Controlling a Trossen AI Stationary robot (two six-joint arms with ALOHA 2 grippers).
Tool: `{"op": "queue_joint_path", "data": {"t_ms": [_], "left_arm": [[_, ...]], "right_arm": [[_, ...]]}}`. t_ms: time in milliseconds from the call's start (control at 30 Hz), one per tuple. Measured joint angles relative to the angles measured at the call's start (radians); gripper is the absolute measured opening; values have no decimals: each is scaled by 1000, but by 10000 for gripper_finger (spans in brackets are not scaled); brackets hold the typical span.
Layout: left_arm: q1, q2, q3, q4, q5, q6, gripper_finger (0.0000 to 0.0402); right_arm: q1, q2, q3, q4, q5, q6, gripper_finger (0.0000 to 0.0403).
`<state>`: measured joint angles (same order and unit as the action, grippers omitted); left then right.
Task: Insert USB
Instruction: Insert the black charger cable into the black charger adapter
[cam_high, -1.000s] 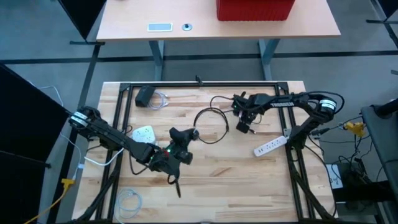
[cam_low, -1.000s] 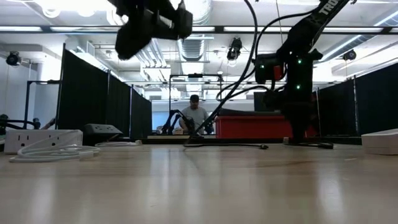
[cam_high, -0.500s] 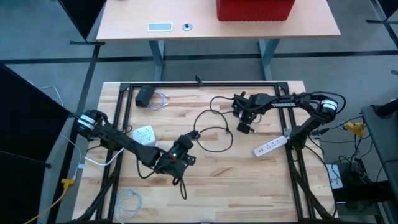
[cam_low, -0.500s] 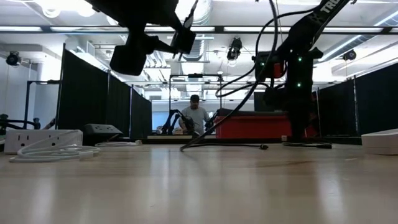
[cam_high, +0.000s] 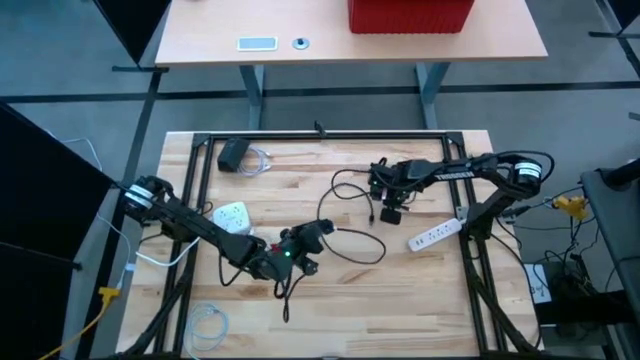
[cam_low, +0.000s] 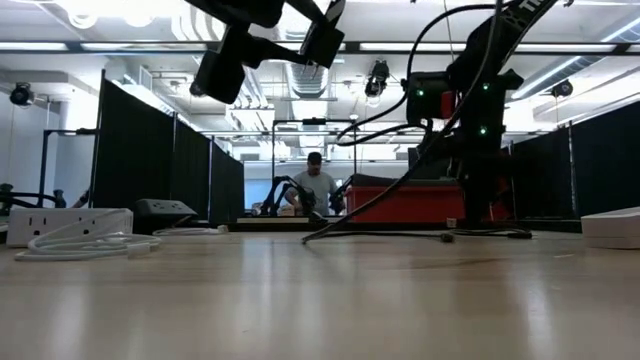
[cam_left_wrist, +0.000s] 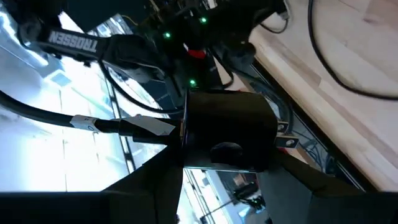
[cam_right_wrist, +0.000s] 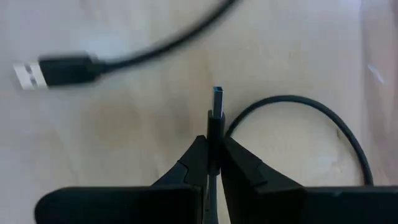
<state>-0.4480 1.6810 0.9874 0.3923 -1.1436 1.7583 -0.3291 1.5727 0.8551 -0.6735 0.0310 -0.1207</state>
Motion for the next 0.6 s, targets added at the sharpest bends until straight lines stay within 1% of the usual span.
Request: {"op": "queue_joint_path", "data": {"t_ms": [67,133,167,267,300,333,367,400,500,533,567,600], "left_arm": [[0,0,0,-1,4,17,173],[0,0,0,-1,12,25,173],[0,0,0,-1,16,25,173],[6,0,0,-5,50,-10,173],[11,-1,0,-7,66,-47,173],[18,-1,0,-8,84,-103,173],[29,-3,0,-15,104,-176,173],[40,-6,0,-38,130,-263,173],[72,-14,0,-147,208,-536,173],[81,-14,0,-187,236,-617,173],[90,-14,0,-225,261,-686,173],[95,-14,0,-262,274,-745,173]], "right_arm": [[23,0,0,0,-4,-61,16],[60,-7,0,-1,40,-124,16],[86,-13,0,-1,92,-153,16],[172,-42,0,-4,310,-248,16],[197,-54,0,-5,365,-268,16],[211,-67,0,-5,386,-273,16],[214,-81,0,-6,369,-267,16],[209,-90,0,-4,317,-239,16],[171,-95,-8,52,63,-120,16],[164,-85,-15,79,11,-97,16],[163,-76,-23,112,-23,-86,16],[164,-60,-30,138,-31,-90,16]]}}
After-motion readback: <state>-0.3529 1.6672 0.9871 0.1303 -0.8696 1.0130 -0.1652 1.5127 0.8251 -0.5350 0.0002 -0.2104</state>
